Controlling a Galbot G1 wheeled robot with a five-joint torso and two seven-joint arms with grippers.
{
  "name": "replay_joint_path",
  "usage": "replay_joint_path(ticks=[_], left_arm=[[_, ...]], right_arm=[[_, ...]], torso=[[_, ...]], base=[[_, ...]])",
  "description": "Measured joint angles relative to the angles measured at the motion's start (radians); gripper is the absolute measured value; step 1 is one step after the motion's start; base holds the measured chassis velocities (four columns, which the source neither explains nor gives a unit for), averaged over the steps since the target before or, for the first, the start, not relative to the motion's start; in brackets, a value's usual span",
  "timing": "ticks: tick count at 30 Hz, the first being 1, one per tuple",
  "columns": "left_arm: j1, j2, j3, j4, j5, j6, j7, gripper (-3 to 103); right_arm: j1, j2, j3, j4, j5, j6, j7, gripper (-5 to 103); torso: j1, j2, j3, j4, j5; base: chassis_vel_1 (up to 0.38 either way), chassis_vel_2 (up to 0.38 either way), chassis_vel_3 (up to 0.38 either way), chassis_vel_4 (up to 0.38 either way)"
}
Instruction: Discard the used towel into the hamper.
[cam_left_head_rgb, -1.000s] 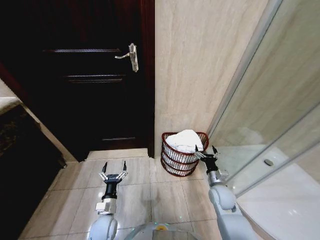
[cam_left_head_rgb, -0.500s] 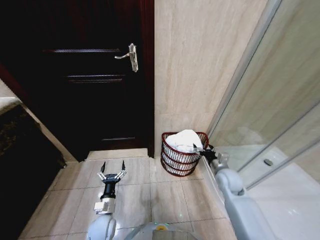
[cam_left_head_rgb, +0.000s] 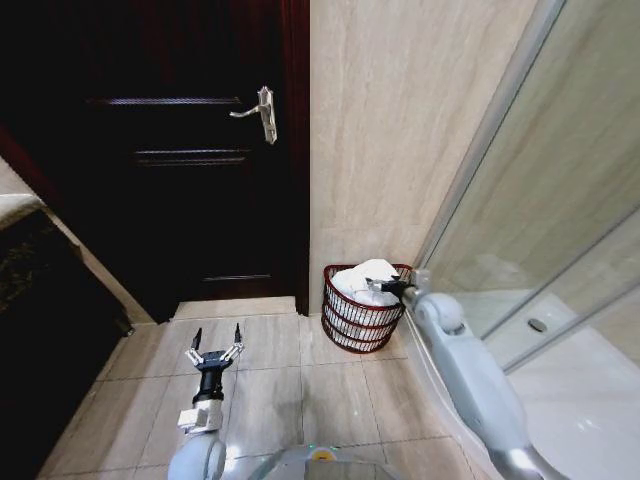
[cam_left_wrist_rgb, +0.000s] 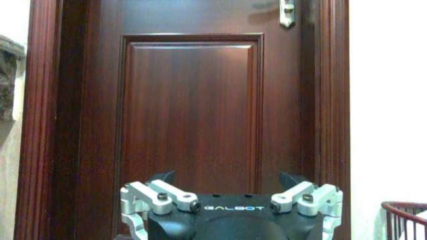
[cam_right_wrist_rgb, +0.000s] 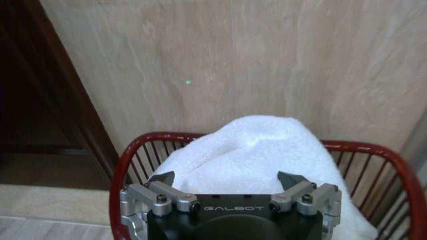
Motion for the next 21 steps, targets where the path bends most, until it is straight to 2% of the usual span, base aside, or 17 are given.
replay_joint_path(ticks=[21], left_arm=[[-0.024,0.007,-0.031,0.017,-0.029,0.017,0.003,100]], right_arm=[[0.197,0.016,-0.083,-0.398,-0.05,0.009,-0.168,100]], torso=[[0.0,0.0,0.0,0.0,0.0001]], base=[[0.0,0.0,0.0,0.0]])
